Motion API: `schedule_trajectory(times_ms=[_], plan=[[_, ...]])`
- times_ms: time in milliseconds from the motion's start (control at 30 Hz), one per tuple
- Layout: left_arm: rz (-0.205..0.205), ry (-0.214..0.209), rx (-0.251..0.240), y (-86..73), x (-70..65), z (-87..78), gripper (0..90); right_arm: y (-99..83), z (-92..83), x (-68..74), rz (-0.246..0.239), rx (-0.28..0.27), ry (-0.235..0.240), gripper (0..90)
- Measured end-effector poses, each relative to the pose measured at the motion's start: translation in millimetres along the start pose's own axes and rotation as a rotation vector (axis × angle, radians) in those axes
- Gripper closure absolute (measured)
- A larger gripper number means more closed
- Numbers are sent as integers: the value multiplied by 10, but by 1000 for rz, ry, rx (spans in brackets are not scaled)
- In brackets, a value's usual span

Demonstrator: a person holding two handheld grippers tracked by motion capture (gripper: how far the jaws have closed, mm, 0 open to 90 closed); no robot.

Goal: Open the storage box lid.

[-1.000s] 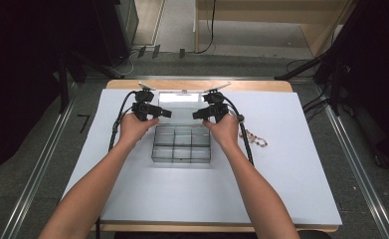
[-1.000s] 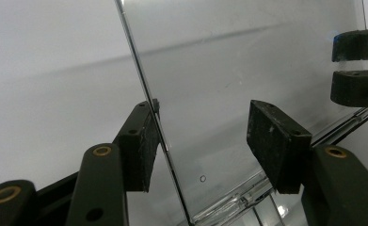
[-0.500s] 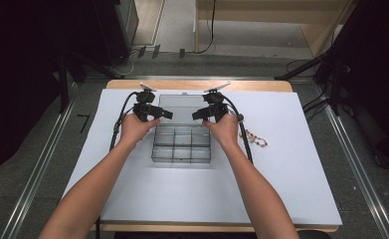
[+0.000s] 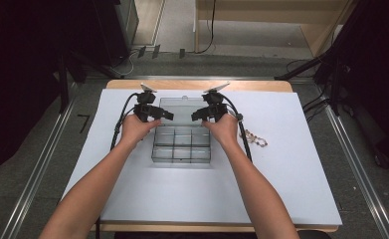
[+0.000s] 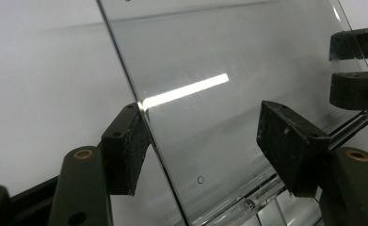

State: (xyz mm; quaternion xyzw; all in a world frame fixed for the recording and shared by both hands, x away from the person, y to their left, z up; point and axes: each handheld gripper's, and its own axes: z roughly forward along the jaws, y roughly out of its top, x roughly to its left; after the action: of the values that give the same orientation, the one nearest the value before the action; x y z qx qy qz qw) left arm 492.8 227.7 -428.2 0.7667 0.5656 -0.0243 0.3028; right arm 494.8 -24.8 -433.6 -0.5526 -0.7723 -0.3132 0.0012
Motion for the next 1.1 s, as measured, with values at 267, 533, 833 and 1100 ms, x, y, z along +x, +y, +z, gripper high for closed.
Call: schedule_trajectory(times_ms=[267,533,833,1100], plan=[[-16,-5,13,-3,25,26,328,-2,27,-32,5,18,10,246],[-25,-4,19,-7,32,40,312,-4,39,-36,15,27,9,234],[-36,-10,29,-6,46,48,306,-5,53,-56,39,41,23,234],[-39,-11,29,-7,50,53,304,-1,59,-63,45,46,27,233]])
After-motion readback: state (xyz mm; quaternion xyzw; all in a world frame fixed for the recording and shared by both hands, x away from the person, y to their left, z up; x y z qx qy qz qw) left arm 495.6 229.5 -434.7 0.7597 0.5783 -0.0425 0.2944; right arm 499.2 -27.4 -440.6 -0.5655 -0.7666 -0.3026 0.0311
